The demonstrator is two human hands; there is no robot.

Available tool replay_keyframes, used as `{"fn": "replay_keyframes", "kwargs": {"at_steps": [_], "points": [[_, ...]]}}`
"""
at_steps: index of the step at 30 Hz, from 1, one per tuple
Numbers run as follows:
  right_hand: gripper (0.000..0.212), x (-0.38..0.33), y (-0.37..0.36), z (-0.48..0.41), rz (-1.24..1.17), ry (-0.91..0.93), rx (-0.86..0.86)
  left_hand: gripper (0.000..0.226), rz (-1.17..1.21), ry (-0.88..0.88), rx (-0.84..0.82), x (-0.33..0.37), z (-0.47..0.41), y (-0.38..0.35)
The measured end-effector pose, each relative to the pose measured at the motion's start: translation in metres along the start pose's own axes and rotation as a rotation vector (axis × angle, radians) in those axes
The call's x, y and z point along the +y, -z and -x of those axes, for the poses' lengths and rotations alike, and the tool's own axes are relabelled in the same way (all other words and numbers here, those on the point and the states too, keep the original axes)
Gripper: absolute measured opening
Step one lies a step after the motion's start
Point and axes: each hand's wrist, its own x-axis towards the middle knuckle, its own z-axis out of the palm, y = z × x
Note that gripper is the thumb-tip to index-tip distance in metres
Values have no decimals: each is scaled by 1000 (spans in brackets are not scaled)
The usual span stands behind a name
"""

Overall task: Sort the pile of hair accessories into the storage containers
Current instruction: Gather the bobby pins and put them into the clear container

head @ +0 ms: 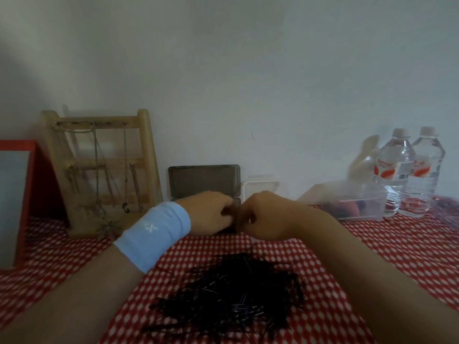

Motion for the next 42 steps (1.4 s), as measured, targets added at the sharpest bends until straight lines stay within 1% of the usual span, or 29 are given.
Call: {"fn": "replay_keyframes", "kwargs": {"at_steps": [2,4,6,11,14,16,18,21,24,27,29,31,33,36,39,42], "points": [[25,-10,-8,2,8,27,-141,25,56,-5,-76,-9,16,-16],[34,-15,-16,4,13,25,-271,31,69,-25,-149,-17,28,-34],[39,-18,-21,5,-10,18,-334,36,56,-37,-162,-24,35,-48],[33,-27,-23,4,26,39,-354,37,98,-39,-28,-36,39,-65],[44,-29,-21,9,40,5,-382,30,164,-55,50,-38,42,-71],[51,-30,-23,9,72,-26,-354,26,239,-69,78,-40,45,-73],[50,-31,-27,7,119,-44,-317,27,304,-70,68,-41,49,-73],[42,-33,-30,5,155,-48,-347,26,337,-50,47,-42,50,-73],[38,-38,-28,7,171,-19,-385,22,370,-43,79,-40,52,-74],[34,-39,-30,8,190,-12,-370,22,383,-43,117,-37,53,-75],[31,-38,-28,7,170,-4,-343,23,468,-46,122,-37,54,-75],[30,-35,-24,6,127,0,-331,27,553,-36,70,-37,56,-72],[27,-32,-19,7,96,-1,-326,31,520,-13,21,-36,57,-69],[24,-29,-16,9,104,-7,-328,28,451,-18,38,-33,56,-67],[27,-34,-21,8,147,13,-375,23,420,-45,40,-30,55,-70],[32,-40,-30,6,133,28,-380,20,466,-19,40,-32,53,-70]]}}
